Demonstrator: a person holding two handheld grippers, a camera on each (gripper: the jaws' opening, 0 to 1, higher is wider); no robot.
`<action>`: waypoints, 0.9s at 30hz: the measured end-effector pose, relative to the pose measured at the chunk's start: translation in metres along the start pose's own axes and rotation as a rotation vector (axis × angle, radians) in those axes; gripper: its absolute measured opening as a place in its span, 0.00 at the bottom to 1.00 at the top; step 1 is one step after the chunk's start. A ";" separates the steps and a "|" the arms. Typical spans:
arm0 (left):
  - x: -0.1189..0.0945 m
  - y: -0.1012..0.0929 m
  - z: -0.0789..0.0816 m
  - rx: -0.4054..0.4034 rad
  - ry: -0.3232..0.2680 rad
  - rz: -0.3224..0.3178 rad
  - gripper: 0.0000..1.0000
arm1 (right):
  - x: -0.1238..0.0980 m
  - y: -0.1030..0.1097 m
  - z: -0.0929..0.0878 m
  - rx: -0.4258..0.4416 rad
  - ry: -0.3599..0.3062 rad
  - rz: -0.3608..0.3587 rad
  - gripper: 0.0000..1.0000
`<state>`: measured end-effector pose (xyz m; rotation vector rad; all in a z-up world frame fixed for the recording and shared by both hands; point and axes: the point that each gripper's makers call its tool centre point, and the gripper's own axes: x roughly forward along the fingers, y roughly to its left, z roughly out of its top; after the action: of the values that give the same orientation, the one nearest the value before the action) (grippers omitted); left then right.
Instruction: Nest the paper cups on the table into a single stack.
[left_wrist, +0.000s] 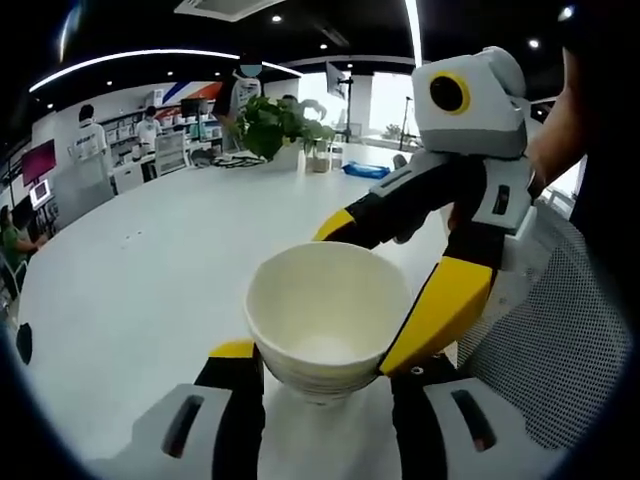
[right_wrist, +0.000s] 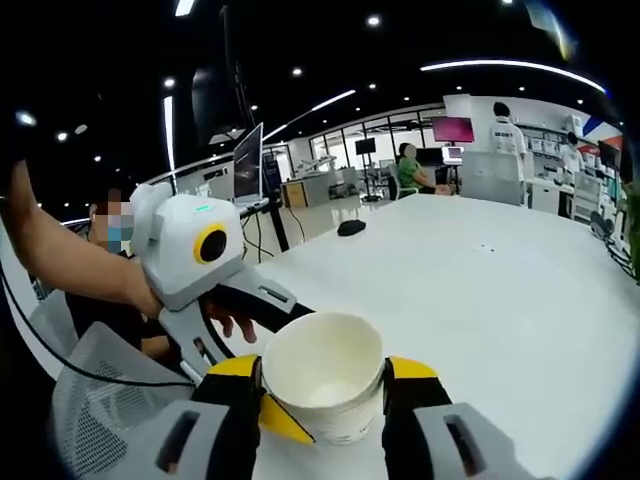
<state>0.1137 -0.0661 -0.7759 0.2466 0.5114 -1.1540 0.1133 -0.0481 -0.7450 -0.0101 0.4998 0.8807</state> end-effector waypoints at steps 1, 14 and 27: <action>0.000 0.001 0.001 0.002 0.000 0.000 0.49 | 0.000 -0.001 0.001 -0.001 -0.002 -0.001 0.47; 0.008 0.023 0.014 0.031 0.017 -0.005 0.49 | 0.010 -0.021 0.016 -0.010 -0.009 -0.007 0.47; 0.018 0.052 0.022 0.026 0.020 -0.001 0.49 | 0.027 -0.046 0.031 0.002 -0.025 -0.017 0.47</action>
<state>0.1729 -0.0699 -0.7696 0.2803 0.5142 -1.1604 0.1746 -0.0520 -0.7377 -0.0015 0.4764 0.8632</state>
